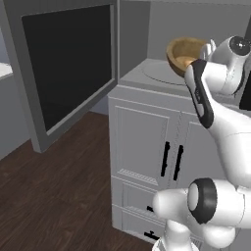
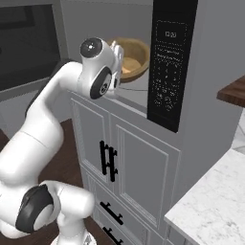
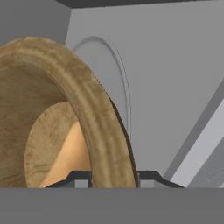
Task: Pick the squash from the sink and place it in the bowl. Then pick the bowl and place it in the microwave. Then close the microwave door and press the start button.
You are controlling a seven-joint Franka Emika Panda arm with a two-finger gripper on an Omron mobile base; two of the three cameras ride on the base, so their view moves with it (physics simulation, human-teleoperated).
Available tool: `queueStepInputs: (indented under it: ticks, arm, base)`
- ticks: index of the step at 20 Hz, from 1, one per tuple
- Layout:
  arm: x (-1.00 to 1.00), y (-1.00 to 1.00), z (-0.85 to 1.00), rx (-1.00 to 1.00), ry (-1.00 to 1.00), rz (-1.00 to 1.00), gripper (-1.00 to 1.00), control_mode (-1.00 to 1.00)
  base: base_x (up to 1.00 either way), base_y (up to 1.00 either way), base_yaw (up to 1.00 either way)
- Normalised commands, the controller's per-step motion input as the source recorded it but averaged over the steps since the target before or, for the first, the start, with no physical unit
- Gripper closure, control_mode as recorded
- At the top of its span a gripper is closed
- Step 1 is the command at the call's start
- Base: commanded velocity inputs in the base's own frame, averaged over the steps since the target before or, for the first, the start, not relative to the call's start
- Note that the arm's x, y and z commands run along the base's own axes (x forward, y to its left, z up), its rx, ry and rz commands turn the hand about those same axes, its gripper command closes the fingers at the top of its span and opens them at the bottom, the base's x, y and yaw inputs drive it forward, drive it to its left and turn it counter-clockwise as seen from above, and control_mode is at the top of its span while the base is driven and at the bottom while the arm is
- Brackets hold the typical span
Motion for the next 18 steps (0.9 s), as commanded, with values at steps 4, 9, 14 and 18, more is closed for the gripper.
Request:
queueStepInputs:
  ticks: [4,9,14,18]
  arm:
    - [0.47,-0.11,-0.32,0.0,0.03,0.0,1.0,-1.0]
    - [0.44,-0.02,-0.28,0.0,0.03,0.0,1.0,-1.0]
    - [0.44,-0.08,-0.04,0.0,0.0,0.0,1.0,-1.0]
    - [0.48,-0.03,-0.22,0.0,0.01,0.0,-1.0,-1.0]
  base:
    - [0.0,0.0,0.0]
    - [0.0,0.0,0.0]
    - [0.0,0.0,0.0]
    - [0.0,0.0,0.0]
